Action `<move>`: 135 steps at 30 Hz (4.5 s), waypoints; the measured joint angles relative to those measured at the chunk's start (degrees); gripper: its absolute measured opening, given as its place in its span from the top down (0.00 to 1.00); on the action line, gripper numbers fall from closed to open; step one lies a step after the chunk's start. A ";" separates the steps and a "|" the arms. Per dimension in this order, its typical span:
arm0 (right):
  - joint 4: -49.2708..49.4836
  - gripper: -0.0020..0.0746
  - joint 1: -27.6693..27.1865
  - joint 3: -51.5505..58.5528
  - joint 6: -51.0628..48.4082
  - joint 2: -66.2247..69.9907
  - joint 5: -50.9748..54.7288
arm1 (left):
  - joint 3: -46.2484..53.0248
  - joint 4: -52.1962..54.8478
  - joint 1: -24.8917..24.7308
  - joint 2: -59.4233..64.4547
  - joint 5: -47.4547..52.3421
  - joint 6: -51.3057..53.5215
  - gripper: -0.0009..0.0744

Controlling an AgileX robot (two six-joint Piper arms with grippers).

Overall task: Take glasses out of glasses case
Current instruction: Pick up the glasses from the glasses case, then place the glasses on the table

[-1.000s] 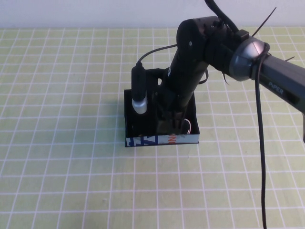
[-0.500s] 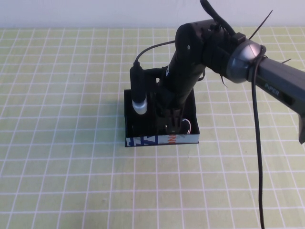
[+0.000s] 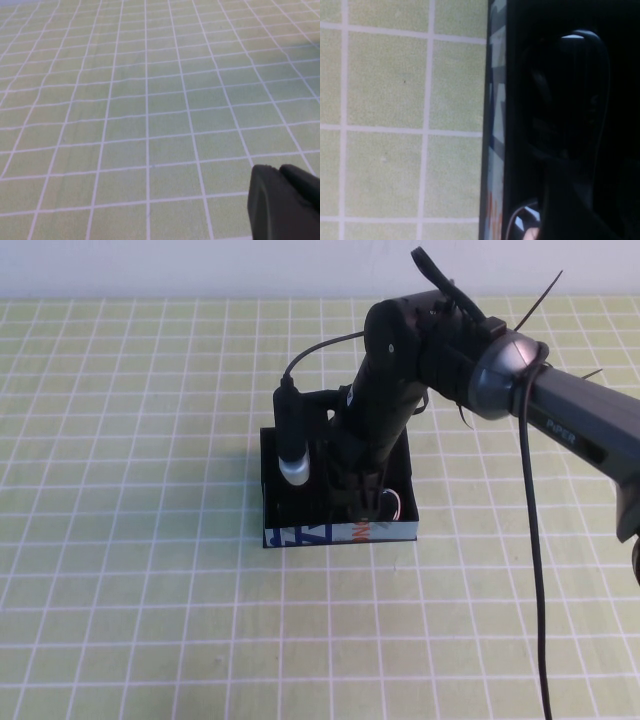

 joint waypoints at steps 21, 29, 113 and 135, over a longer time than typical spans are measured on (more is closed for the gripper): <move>-0.43 0.67 0.00 0.00 -0.02 1.48 0.96 | 0.00 0.00 0.00 0.00 0.00 0.00 0.99; -0.54 0.66 0.00 0.00 -0.02 1.62 0.77 | 0.00 0.00 0.00 0.00 0.00 0.00 0.99; 16.70 0.96 -22.81 53.27 52.86 -25.61 -25.12 | 0.00 0.00 0.00 0.00 0.00 0.00 0.99; 7.34 0.67 -22.81 53.27 60.34 -38.48 -19.17 | 0.00 0.00 0.00 0.00 0.00 0.00 0.99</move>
